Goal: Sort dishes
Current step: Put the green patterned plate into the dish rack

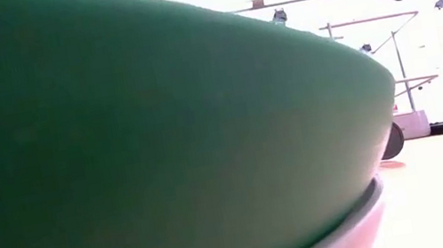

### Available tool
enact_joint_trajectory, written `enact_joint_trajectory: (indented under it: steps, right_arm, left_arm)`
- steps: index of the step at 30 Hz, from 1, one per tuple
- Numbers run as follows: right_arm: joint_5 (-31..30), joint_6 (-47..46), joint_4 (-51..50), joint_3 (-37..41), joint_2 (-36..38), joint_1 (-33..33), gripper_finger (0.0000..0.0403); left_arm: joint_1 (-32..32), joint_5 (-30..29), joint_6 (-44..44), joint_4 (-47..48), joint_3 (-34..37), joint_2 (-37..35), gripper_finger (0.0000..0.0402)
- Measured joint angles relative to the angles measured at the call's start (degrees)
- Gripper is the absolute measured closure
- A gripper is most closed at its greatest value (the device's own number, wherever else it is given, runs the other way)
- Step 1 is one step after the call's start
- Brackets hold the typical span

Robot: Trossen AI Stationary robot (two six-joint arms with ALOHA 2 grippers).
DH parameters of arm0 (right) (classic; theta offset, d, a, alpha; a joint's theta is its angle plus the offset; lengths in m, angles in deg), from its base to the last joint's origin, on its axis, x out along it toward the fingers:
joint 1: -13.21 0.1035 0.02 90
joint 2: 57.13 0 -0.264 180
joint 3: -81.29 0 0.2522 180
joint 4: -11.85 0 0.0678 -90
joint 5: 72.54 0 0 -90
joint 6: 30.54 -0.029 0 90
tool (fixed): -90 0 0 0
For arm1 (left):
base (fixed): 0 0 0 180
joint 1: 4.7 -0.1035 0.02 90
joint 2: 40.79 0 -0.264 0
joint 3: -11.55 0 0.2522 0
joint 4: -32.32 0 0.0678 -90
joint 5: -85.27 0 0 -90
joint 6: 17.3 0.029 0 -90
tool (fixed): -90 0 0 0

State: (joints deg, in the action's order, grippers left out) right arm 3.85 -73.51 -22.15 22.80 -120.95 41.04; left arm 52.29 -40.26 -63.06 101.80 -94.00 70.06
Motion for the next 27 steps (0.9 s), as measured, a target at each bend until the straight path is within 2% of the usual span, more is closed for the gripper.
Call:
enact_joint_trajectory:
  steps: [7, 10, 18, 27]
  right_arm:
    - [-1.5, -4.6, 6.5, -0.6, -10.2, 1.3, 0.0259]
    - [-1.0, -4.5, 5.4, -2.3, -13.7, 1.5, 0.0247]
    - [0.9, -5.2, 2.7, -8.2, -16.0, 2.7, 0.0227]
    - [0.5, -12.4, 2.3, -8.9, -17.9, 7.7, 0.0230]
  left_arm:
    - [0.0, 1.8, -0.8, -0.5, 0.0, 3.8, 0.0401]
    - [0.0, 1.8, -1.9, -0.7, 0.0, 4.7, 0.0401]
    - [0.0, 1.6, -4.7, -0.7, 0.0, 4.7, 0.0401]
    - [0.0, 0.3, -6.0, -1.2, 1.4, 4.7, 0.0401]
